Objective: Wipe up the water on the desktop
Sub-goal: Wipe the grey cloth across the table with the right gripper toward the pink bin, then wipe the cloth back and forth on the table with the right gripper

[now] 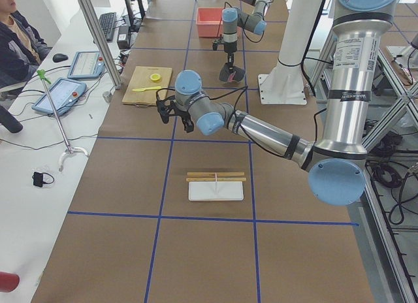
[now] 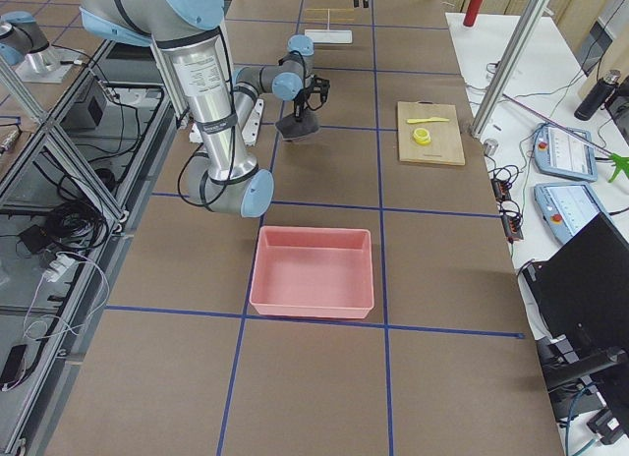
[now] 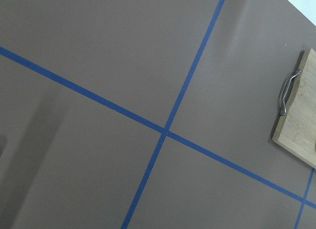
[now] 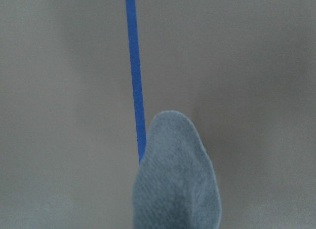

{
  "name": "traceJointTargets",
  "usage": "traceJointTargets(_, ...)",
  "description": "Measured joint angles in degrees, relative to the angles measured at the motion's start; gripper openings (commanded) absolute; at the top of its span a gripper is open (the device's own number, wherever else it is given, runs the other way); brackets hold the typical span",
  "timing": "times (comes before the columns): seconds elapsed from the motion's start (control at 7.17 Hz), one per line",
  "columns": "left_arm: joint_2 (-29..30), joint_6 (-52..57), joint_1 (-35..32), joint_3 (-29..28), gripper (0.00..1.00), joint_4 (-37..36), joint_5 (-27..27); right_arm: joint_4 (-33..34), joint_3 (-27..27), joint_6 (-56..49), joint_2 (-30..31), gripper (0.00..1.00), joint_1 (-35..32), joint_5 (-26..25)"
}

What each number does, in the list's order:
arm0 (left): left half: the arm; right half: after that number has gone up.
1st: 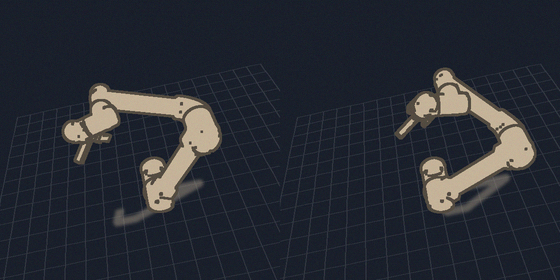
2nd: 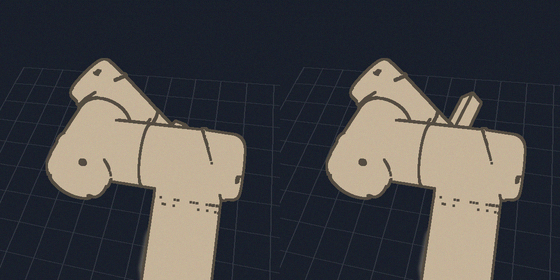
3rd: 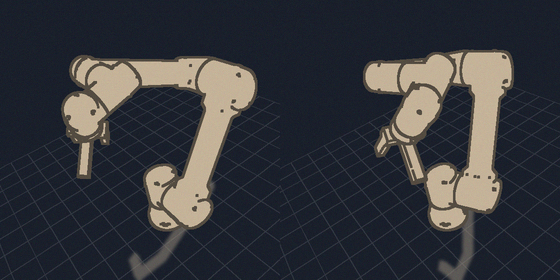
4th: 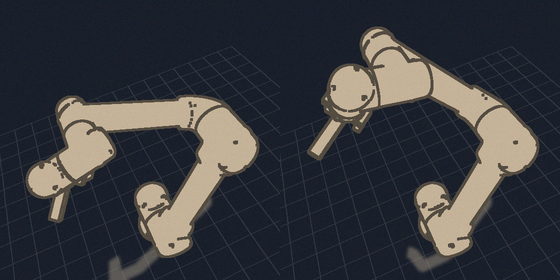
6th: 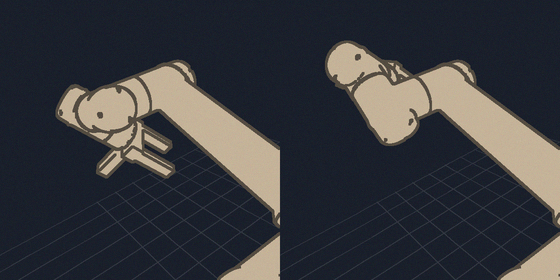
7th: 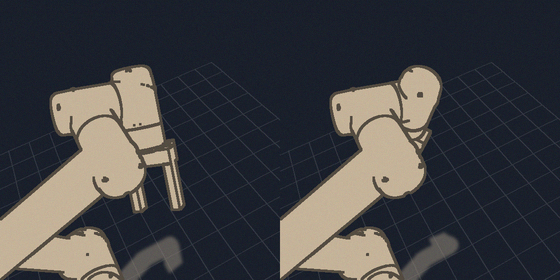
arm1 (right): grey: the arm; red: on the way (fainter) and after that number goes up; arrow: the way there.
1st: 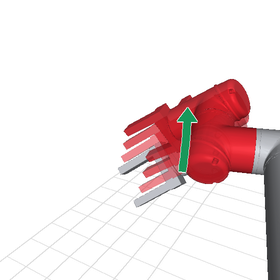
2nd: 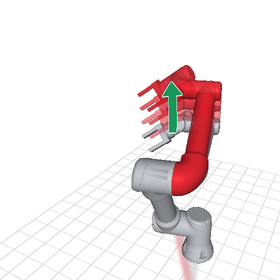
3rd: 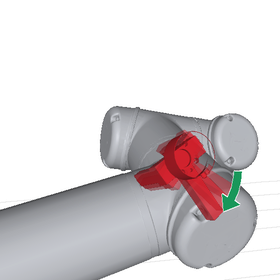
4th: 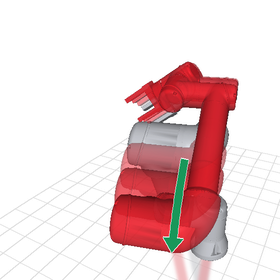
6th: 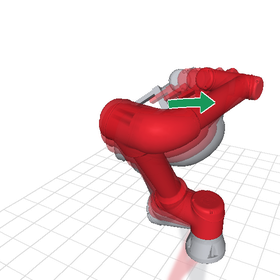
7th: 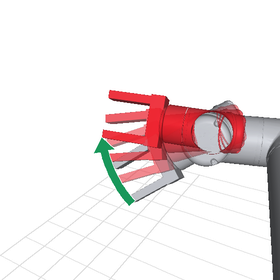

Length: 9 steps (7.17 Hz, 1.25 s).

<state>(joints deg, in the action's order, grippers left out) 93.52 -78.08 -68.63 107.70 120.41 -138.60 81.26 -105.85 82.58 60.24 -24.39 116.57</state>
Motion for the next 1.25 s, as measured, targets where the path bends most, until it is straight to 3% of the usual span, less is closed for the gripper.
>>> traceJointTargets(0.28,-0.1,0.8,-1.0,-0.4,0.97,0.0,-0.1,-1.5,-1.9,-3.2,8.1,0.00,-7.1,8.5)
traceJointTargets(0.56,-0.6,3.9,-2.3,-0.9,0.97,0.0,-0.2,-1.5,-4.4,-8.1,17.1,0.00,-11.2,10.3)
traceJointTargets(0.98,-2.7,12.6,-6.1,-1.4,0.97,-0.3,-0.1,0.2,-5.5,-11.7,23.3,0.00,-13.0,8.1)
traceJointTargets(1.25,-3.1,14.2,-6.9,-1.4,0.97,-0.5,-0.1,5.7,-5.7,-14.1,19.1,0.00,-8.2,2.0)
